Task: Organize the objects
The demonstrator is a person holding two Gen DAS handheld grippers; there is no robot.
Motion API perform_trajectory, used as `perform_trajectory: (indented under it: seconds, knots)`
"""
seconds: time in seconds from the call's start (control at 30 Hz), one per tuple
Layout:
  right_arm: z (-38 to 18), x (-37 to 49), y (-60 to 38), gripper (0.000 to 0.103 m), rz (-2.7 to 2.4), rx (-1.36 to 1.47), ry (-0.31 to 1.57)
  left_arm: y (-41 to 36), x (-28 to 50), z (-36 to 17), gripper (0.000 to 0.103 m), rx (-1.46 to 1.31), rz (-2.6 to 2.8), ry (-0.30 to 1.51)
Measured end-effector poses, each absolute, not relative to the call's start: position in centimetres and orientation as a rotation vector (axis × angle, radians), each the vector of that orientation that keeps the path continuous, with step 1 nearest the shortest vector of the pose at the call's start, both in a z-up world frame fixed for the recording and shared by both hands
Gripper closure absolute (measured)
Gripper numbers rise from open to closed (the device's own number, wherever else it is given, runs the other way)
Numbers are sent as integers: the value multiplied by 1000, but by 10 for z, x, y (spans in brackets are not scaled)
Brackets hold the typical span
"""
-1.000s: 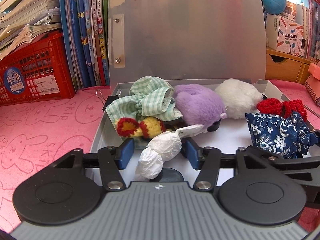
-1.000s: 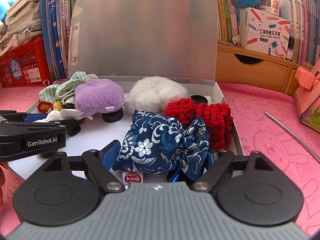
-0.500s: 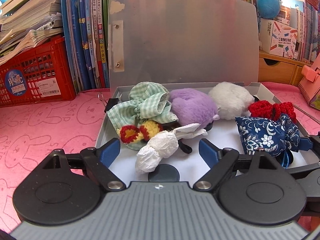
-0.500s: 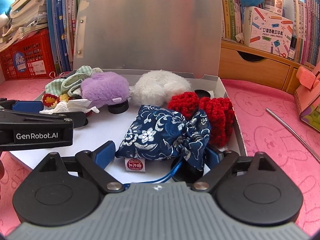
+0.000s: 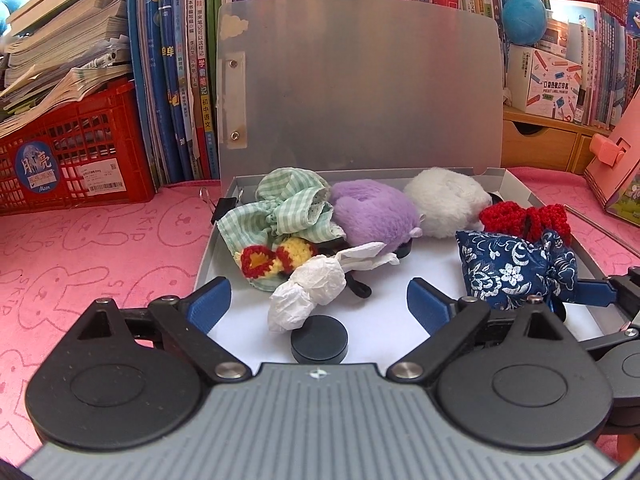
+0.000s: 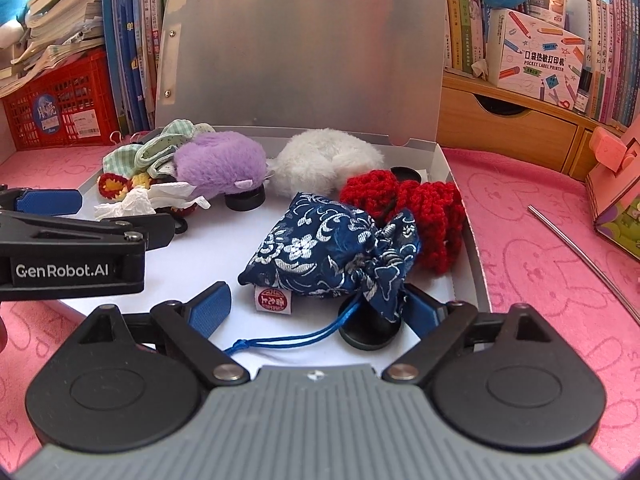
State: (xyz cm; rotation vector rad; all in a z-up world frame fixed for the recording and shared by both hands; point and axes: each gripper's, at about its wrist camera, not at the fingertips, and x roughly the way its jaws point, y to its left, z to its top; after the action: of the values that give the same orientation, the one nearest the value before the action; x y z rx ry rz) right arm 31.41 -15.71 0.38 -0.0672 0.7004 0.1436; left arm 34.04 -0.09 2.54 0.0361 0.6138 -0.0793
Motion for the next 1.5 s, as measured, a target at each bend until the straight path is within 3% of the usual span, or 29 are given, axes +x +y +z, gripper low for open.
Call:
perform_trajectory:
  seconds: [1.5]
  knots:
    - [77,227,-171,9,136,-131,564,4,234,103,5,2,-123,463]
